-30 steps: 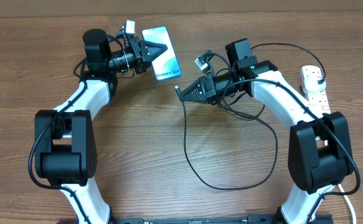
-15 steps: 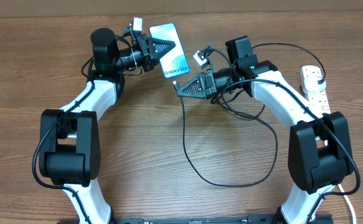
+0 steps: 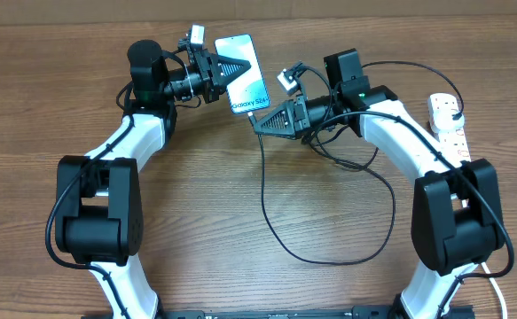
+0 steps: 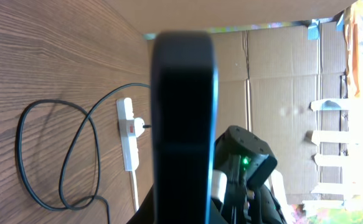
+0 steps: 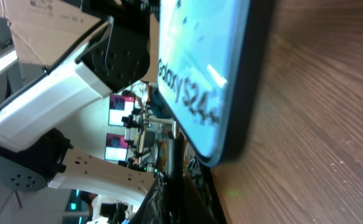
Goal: Plug charger to phone and switch on socket
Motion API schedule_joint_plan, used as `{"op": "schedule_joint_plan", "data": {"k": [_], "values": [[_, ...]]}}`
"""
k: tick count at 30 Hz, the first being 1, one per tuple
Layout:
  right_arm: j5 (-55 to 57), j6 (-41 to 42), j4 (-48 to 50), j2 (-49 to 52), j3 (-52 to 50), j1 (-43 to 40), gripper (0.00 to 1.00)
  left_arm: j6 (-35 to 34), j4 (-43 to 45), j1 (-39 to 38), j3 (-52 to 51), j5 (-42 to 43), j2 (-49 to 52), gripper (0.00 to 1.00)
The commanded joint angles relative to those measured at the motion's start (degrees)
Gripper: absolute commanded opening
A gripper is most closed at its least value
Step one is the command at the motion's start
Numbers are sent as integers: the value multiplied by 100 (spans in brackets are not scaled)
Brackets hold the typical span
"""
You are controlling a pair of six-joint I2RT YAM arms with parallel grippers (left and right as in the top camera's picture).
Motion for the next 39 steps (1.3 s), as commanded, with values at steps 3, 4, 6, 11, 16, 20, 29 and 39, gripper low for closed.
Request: {"op": "schedule_joint_plan", "data": {"k": [3, 4, 6, 11, 16, 20, 29, 39], "values": [[-96, 70, 31, -81, -37, -201, 4, -153, 155, 4, 55, 184, -2, 5], [-96, 70, 31, -81, -37, -205, 4, -184, 179, 4, 55, 184, -2, 4], [-96, 70, 39, -81, -37, -205, 4, -190, 243, 2, 55, 175, -2, 5], [-98, 138, 186, -81, -37, -203, 4, -219, 238, -37, 55, 138, -2, 5], [-98, 240, 286, -81, -37, -203, 4, -227, 238, -46, 55, 120, -2, 4], [-118, 243, 284, -81, -37, -190, 4, -227, 238, -70, 55, 74, -2, 4], [-118, 240, 260, -79, -37, -160, 4, -229, 238, -155, 55, -39, -2, 4], [-118, 240, 216, -81, -37, -153, 4, -387, 435, -155, 55, -63, -2, 5]]}}
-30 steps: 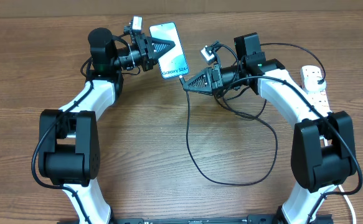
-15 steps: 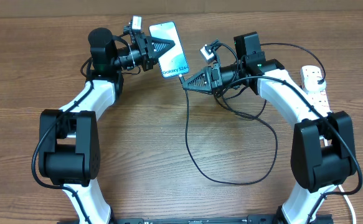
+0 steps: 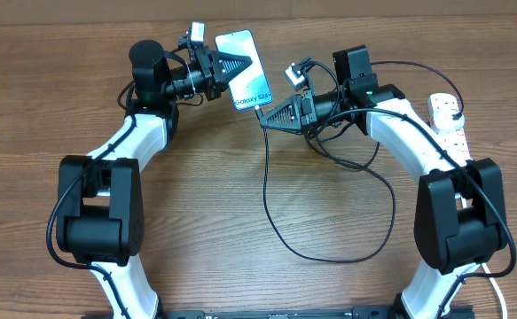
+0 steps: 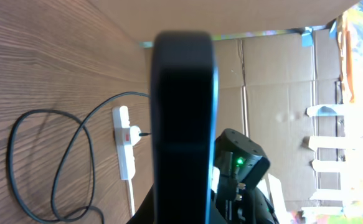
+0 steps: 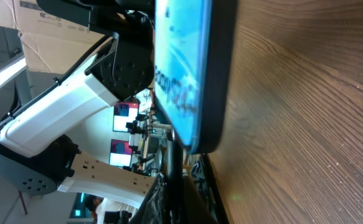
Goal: Plug charger to phone and switch on socket
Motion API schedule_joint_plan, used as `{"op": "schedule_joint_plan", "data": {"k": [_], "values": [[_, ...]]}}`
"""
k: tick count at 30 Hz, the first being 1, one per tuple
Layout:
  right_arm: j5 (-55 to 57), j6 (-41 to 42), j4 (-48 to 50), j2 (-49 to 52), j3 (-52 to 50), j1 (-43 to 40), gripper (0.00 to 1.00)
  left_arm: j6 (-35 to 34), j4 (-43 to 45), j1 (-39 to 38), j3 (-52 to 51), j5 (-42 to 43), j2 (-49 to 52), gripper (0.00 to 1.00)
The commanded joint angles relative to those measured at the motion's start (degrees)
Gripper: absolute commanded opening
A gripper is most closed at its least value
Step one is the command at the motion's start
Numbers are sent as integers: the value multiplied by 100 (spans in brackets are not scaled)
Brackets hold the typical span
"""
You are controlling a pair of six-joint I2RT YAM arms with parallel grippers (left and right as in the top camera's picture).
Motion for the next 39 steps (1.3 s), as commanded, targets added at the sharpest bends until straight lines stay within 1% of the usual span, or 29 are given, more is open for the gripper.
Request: {"op": "schedule_joint_plan", "data": {"k": [1, 11, 17, 21, 39], "values": [[-13, 4, 0, -81, -31, 7, 4, -153, 129, -81, 55, 157, -2, 5], [-20, 4, -13, -81, -31, 4, 4, -181, 184, -81, 55, 160, -2, 4], [-208, 2, -11, -81, -31, 4, 4, -155, 184, -81, 55, 133, -2, 4], [-271, 2, -11, -81, -31, 4, 4, -61, 175, -81, 55, 114, -2, 4], [-94, 26, 31, -81, -31, 4, 4, -59, 164, -81, 55, 133, -2, 4]]}}
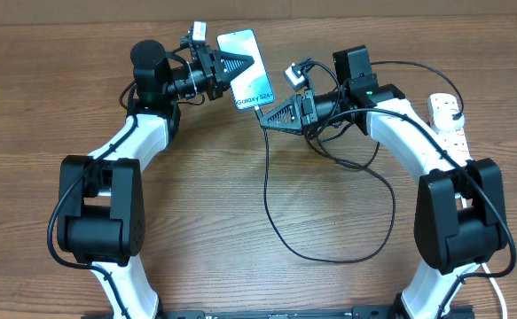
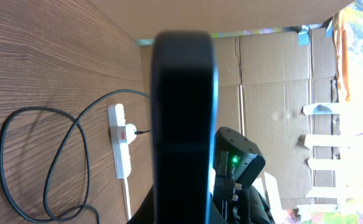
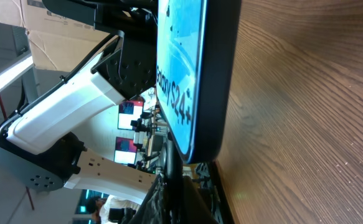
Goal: Plug charger to phone and switch on socket
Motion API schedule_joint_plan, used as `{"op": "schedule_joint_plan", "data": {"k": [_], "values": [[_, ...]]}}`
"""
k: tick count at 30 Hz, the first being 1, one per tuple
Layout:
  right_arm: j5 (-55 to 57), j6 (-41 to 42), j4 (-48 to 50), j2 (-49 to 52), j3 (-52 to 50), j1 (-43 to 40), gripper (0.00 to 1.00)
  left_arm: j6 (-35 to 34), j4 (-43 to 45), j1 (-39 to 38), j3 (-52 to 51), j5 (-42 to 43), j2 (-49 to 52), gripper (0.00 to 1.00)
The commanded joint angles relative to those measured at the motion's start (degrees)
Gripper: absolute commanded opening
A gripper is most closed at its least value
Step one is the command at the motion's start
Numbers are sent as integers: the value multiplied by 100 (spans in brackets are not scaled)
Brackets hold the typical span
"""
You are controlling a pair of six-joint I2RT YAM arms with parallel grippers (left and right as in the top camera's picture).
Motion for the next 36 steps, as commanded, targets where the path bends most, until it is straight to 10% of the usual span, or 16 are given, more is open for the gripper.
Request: {"op": "schedule_joint_plan", "data": {"k": [1, 36], "values": [[42, 26, 42, -81, -31, 2, 4, 90, 61, -44, 55, 114, -2, 4], [601, 629, 704, -81, -31, 4, 4, -175, 63, -166, 55, 214, -2, 5]]}}
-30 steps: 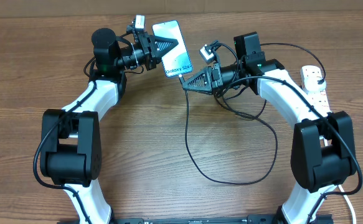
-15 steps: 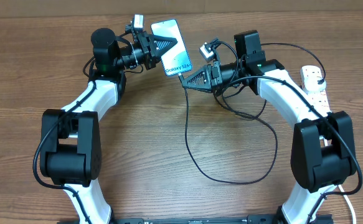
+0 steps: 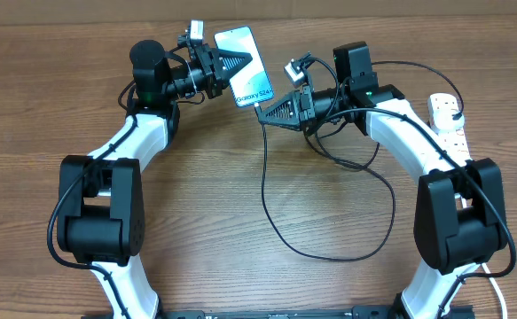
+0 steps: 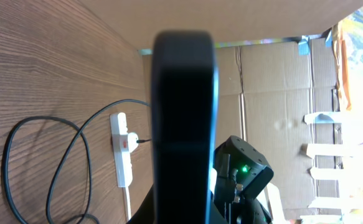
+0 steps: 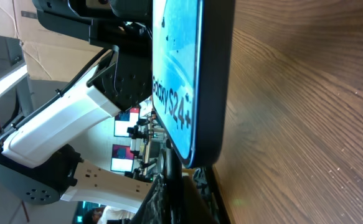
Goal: Plug charger to phone and switch on socket
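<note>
The phone (image 3: 248, 65), its blue screen marked Galaxy S24+, is held off the table by my left gripper (image 3: 240, 66), shut on its edges. In the left wrist view the phone (image 4: 182, 118) fills the middle as a dark slab. My right gripper (image 3: 262, 111) is shut on the black charger plug (image 5: 166, 167), which sits right at the phone's lower end (image 5: 197, 149). Whether the plug is in the port cannot be told. The black cable (image 3: 329, 239) loops over the table. The white socket strip (image 3: 447, 120) lies at the far right.
Cardboard boxes (image 4: 281, 81) stand beyond the table's far edge. The wooden table (image 3: 196, 221) carries the cable loop in front of the right arm. The strip (image 4: 121, 152) has a plug in it.
The phone and my left gripper have shifted slightly up and left. My right gripper with the plug has moved up after it, the plug now against the phone's lower end.
My left gripper held the phone raised throughout, and my right gripper held the charger plug just below its lower end. Over the moments the phone's tilt and place changed a little, and the plug stayed close under it, now touching the lower edge.
</note>
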Motion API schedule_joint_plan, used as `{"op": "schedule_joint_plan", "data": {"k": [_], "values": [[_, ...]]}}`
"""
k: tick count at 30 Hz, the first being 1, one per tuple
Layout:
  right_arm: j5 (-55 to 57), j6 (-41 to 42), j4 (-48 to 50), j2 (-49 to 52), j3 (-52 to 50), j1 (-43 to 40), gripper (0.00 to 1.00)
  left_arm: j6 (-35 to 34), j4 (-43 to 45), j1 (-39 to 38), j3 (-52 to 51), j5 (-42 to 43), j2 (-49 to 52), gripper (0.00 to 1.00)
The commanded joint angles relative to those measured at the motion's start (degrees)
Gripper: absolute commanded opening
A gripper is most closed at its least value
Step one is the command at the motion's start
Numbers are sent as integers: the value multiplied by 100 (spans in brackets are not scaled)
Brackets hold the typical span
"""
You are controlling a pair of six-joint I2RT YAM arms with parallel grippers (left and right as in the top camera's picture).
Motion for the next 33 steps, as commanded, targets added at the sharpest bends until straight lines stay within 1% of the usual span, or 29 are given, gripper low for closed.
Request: {"op": "schedule_joint_plan", "data": {"k": [1, 9, 24, 33], "values": [[356, 33, 168, -81, -13, -2, 4, -190, 61, -166, 55, 437, -2, 4], [382, 435, 531, -81, -13, -2, 4, -186, 61, -166, 55, 538, -2, 4], [131, 487, 553, -81, -13, -26, 4, -42, 61, -146, 55, 560, -2, 5], [129, 894, 962, -81, -13, -52, 4, -46, 61, -146, 55, 568, -2, 5]]}}
